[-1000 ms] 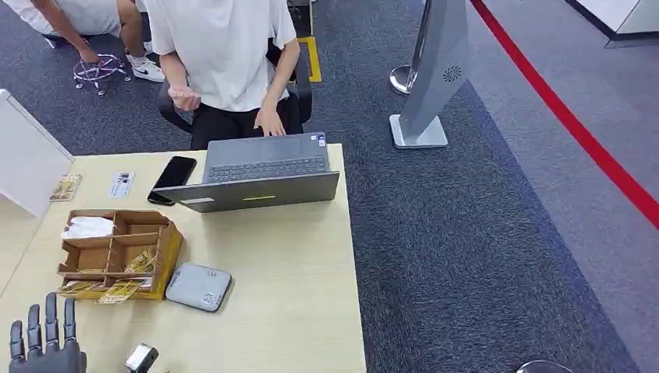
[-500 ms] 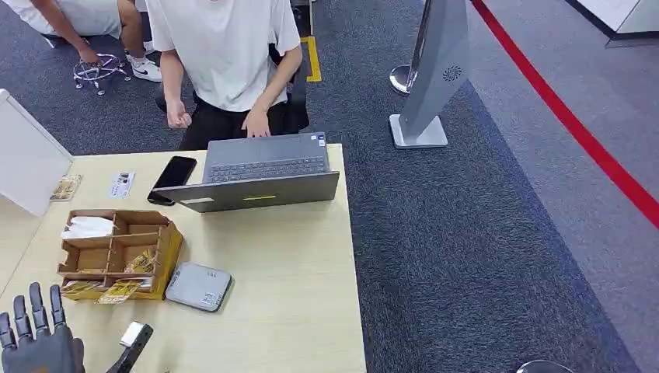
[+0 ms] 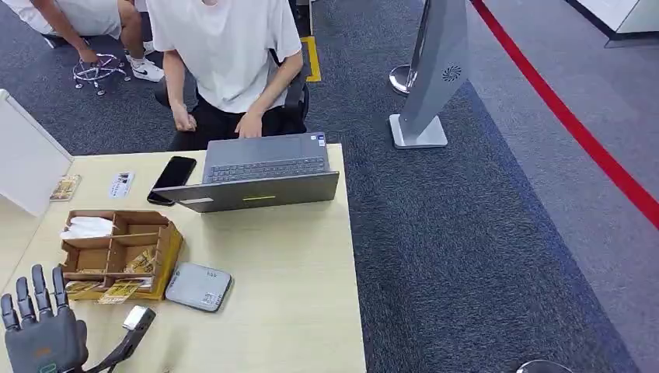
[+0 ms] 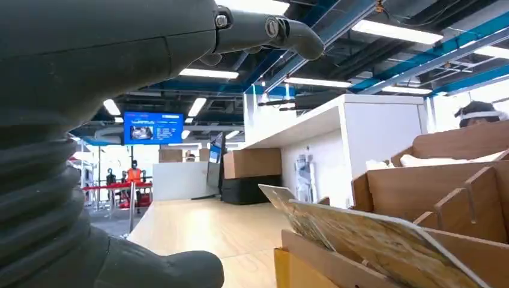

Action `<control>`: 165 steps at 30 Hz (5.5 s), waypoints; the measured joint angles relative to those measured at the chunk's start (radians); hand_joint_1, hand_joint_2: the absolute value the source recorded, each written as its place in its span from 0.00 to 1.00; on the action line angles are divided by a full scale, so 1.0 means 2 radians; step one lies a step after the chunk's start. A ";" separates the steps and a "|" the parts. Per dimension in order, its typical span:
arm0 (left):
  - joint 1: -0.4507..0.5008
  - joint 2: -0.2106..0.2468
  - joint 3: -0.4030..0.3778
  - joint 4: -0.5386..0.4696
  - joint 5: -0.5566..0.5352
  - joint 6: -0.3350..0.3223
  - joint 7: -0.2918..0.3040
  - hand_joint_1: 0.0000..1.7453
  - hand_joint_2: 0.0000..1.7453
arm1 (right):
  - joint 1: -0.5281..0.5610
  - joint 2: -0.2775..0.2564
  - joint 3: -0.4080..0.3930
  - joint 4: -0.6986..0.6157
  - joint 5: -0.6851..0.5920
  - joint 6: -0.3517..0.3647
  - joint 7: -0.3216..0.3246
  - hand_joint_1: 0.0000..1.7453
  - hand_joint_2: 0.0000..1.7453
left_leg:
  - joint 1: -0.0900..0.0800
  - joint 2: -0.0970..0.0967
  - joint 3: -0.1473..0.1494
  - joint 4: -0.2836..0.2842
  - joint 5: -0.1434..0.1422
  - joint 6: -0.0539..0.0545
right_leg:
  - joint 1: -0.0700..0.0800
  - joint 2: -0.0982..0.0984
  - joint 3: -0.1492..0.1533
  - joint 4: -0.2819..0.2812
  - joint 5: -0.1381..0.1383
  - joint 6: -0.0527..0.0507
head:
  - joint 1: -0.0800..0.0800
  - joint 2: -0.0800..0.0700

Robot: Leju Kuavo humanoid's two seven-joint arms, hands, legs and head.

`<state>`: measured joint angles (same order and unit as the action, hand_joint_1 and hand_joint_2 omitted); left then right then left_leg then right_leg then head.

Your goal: Pass the card to the sensor for recognition and then transmit it.

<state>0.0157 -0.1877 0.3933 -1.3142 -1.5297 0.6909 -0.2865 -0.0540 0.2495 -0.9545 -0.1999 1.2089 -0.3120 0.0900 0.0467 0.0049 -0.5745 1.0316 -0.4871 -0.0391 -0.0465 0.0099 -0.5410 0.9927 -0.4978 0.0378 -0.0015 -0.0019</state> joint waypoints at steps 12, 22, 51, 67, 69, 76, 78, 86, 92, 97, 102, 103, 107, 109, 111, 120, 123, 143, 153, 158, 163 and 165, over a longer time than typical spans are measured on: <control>-0.009 0.013 -0.044 0.013 -0.002 0.000 0.041 0.00 1.00 | 0.000 0.000 0.001 -0.001 0.007 0.001 0.000 0.00 1.00 | 0.000 0.000 0.000 0.000 0.000 0.000 | 0.000 0.000 0.000 0.000 0.000 0.000 | 0.000 0.000; -0.011 0.017 -0.055 0.021 -0.002 0.000 0.042 0.00 1.00 | 0.000 0.000 0.001 -0.001 0.007 0.001 0.000 0.00 1.00 | 0.000 0.000 0.000 0.000 0.000 0.000 | 0.000 0.000 0.000 0.000 0.000 0.000 | 0.000 0.000; -0.010 0.026 -0.130 0.050 -0.003 0.000 0.085 0.00 1.00 | 0.000 0.000 0.001 -0.002 0.008 0.004 0.000 0.00 1.00 | 0.000 0.000 0.000 0.000 0.000 0.000 | 0.000 0.000 0.000 0.000 0.000 0.000 | 0.000 0.000; -0.009 0.036 -0.205 0.050 -0.003 0.000 0.122 0.00 1.00 | -0.001 0.000 0.001 -0.002 0.009 0.005 0.000 0.00 1.00 | 0.000 0.000 0.000 0.000 0.000 0.000 | 0.000 0.000 0.000 0.000 0.000 0.000 | 0.000 0.000; -0.008 0.036 -0.205 0.050 -0.003 0.000 0.122 0.00 1.00 | -0.001 0.000 0.001 -0.002 0.009 0.005 0.000 0.00 1.00 | 0.000 0.000 0.000 0.000 0.000 0.000 | 0.000 0.000 0.000 0.000 0.000 0.000 | 0.000 0.000; -0.008 0.039 -0.208 0.050 -0.003 0.000 0.125 0.00 1.00 | -0.001 0.000 0.001 -0.002 0.009 0.005 0.000 0.00 1.00 | 0.000 0.000 0.000 0.000 0.000 0.000 | 0.000 0.000 0.000 0.000 0.000 0.000 | 0.000 0.000; -0.007 0.039 -0.209 0.050 -0.003 0.000 0.125 0.00 1.00 | -0.001 0.000 0.001 -0.002 0.009 0.005 0.000 0.00 1.00 | 0.000 0.000 0.000 0.000 0.000 0.000 | 0.000 0.000 0.000 0.000 0.000 0.000 | 0.000 0.000; 0.000 0.063 -0.225 0.047 -0.003 0.000 0.194 0.00 1.00 | 0.000 0.000 0.001 -0.002 0.007 0.005 0.000 0.00 1.00 | 0.000 0.000 0.000 0.000 0.000 0.000 | 0.000 0.000 0.000 0.000 0.000 0.000 | 0.000 0.000; 0.020 0.085 -0.239 0.028 -0.003 0.000 0.210 0.00 1.00 | 0.000 0.000 0.000 -0.002 0.006 0.005 0.000 0.00 1.00 | 0.000 0.000 0.000 0.000 0.000 0.000 | 0.000 0.000 0.000 0.000 0.000 0.000 | 0.000 0.000; 0.027 0.089 -0.239 0.021 -0.003 0.000 0.198 0.00 1.00 | 0.000 0.000 0.000 -0.002 0.007 0.005 0.000 0.00 1.00 | 0.000 0.000 0.000 0.000 0.000 0.000 | 0.000 0.000 0.000 0.000 0.000 0.000 | 0.000 0.000; 0.031 0.088 -0.224 0.015 -0.001 0.000 0.164 0.00 1.00 | 0.000 0.000 0.000 -0.002 0.008 0.004 0.000 0.00 1.00 | 0.000 0.000 0.000 0.000 0.000 0.000 | 0.000 0.000 0.000 0.000 0.000 0.000 | 0.000 0.000; 0.031 0.087 -0.222 0.015 -0.001 0.000 0.159 0.00 1.00 | 0.000 0.000 0.000 -0.002 0.008 0.004 0.000 0.00 1.00 | 0.000 0.000 0.000 0.000 0.000 0.000 | 0.000 0.000 0.000 0.000 0.000 0.000 | 0.000 0.000; 0.031 0.083 -0.212 0.014 -0.001 0.000 0.152 0.00 1.00 | 0.000 0.000 0.000 -0.002 0.008 0.003 0.000 0.00 1.00 | 0.000 0.000 0.000 0.000 0.000 0.000 | 0.000 0.000 0.000 0.000 0.000 0.000 | 0.000 0.000; 0.031 0.082 -0.209 0.014 -0.001 0.000 0.152 0.00 1.00 | 0.000 0.000 0.000 -0.002 0.008 0.003 0.000 0.00 1.00 | 0.000 0.000 0.000 0.000 0.000 0.000 | 0.000 0.000 0.000 0.000 0.000 0.000 | 0.000 0.000; 0.031 0.081 -0.207 0.014 -0.001 0.000 0.151 0.00 1.00 | 0.000 0.000 0.000 -0.002 0.008 0.003 0.000 0.00 1.00 | 0.000 0.000 0.000 0.000 0.000 0.000 | 0.000 0.000 0.000 0.000 0.000 0.000 | 0.000 0.000; 0.031 0.073 -0.195 0.014 -0.001 0.000 0.134 0.00 1.00 | 0.000 0.000 0.000 -0.002 0.008 0.002 0.000 0.00 1.00 | 0.000 0.000 0.000 0.000 0.000 0.000 | 0.000 0.000 0.000 0.000 0.000 0.000 | 0.000 0.000; 0.031 0.070 -0.191 0.014 -0.001 0.000 0.130 0.00 1.00 | 0.000 0.000 0.000 -0.002 0.008 0.002 0.000 0.00 1.00 | 0.000 0.000 0.000 0.000 0.000 0.000 | 0.000 0.000 0.000 0.000 0.000 0.000 | 0.000 0.000; 0.031 0.060 -0.174 0.014 -0.001 0.000 0.119 0.00 1.00 | 0.000 0.000 0.000 -0.002 0.008 0.003 0.000 0.00 1.00 | 0.000 0.000 0.000 0.000 0.000 0.000 | 0.000 0.000 0.000 0.000 0.000 0.000 | 0.000 0.000; 0.024 0.060 -0.163 0.016 -0.002 0.000 0.114 0.00 1.00 | 0.000 0.000 0.000 -0.002 0.012 0.003 0.000 0.00 1.00 | 0.000 0.000 0.000 0.000 0.000 0.000 | 0.000 0.000 0.000 0.000 0.000 0.000 | 0.000 0.000; 0.019 0.060 -0.159 0.018 -0.002 0.000 0.114 0.00 1.00 | 0.000 0.000 0.000 -0.002 0.016 0.003 0.000 0.00 1.00 | 0.000 0.000 0.000 0.000 0.000 0.000 | 0.000 0.000 0.000 0.000 0.000 0.000 | 0.000 0.000; 0.017 0.064 -0.159 0.021 -0.002 0.000 0.135 0.00 1.00 | 0.000 0.000 0.000 -0.002 0.014 0.003 0.000 0.00 1.00 | 0.000 0.000 0.000 0.000 0.000 0.000 | 0.000 0.000 0.000 0.000 0.000 0.000 | 0.000 0.000; 0.016 0.067 -0.159 0.022 -0.002 0.000 0.143 0.00 1.00 | -0.001 0.000 0.000 -0.002 0.014 0.003 -0.001 0.00 1.00 | 0.000 0.000 0.000 0.000 0.000 0.000 | 0.000 0.000 0.000 0.000 0.000 0.000 | 0.000 0.000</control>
<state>0.0486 -0.0534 0.0752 -1.2707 -1.5347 0.6912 0.0000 -0.0550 0.2495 -0.9552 -0.2033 1.2360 -0.3067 0.0881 0.0469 0.0050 -0.5748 1.0315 -0.4871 -0.0391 -0.0462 0.0102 -0.5413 0.9928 -0.4978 0.0378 -0.0015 -0.0019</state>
